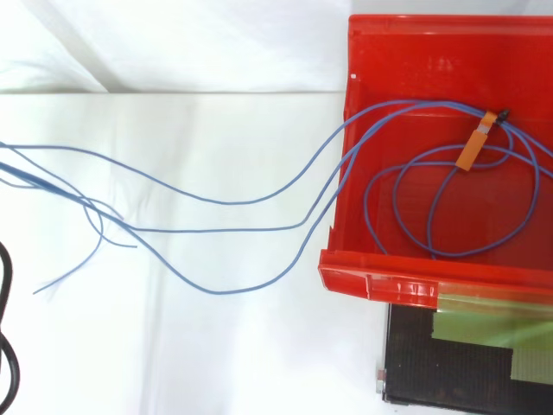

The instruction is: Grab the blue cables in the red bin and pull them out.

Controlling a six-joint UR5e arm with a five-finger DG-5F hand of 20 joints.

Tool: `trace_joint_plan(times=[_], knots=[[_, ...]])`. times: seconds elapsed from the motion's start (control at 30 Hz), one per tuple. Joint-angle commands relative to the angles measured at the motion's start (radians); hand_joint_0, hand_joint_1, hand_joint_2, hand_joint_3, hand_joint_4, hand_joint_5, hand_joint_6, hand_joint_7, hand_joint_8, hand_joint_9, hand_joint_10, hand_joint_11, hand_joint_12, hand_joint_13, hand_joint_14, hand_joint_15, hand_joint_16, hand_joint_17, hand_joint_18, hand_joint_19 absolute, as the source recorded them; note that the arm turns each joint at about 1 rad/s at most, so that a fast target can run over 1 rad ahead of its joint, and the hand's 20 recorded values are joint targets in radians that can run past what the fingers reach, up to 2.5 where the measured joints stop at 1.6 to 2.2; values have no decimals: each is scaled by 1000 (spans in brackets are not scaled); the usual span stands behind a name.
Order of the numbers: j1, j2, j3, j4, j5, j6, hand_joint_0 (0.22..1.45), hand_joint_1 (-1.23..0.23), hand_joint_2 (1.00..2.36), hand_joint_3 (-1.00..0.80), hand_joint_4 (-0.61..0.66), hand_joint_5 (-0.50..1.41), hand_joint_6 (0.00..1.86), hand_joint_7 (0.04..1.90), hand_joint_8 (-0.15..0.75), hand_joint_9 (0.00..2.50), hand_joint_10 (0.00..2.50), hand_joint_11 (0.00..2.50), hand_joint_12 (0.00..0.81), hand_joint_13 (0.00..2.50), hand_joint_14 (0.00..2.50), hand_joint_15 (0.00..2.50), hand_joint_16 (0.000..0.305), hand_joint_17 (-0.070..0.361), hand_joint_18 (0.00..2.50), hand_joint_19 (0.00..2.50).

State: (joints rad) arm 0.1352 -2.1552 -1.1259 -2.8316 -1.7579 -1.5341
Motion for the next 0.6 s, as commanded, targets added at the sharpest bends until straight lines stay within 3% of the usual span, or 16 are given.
trace_joint_plan(times=[0.0,0.17,0.2,0.3,0.4,0.57], knots=[[-3,0,0,24,-46,-79,852,-1000,1000,-1000,293,718,836,409,318,595,2500,494,359,992,2500,442,41,91,1106,1236],[-5,0,0,37,-78,-166,852,-996,1000,-1000,296,718,836,410,317,596,2500,491,358,993,2500,438,41,92,1106,1240],[-8,0,0,38,-86,-212,853,-996,1000,-1000,295,717,838,408,317,595,2500,491,354,991,2500,438,41,92,1105,1244],[-9,0,0,38,-87,-251,854,-993,1000,-1000,297,718,835,410,317,596,2500,498,357,991,2500,439,41,92,1104,1241],[-11,0,0,38,-87,-264,855,-993,1000,-1000,295,719,835,402,318,595,2500,496,349,988,2500,440,41,92,1101,1236],[-12,0,0,37,-84,-238,853,-990,1000,-1000,301,720,834,404,316,595,2500,495,358,992,2500,441,41,92,1100,1241]])
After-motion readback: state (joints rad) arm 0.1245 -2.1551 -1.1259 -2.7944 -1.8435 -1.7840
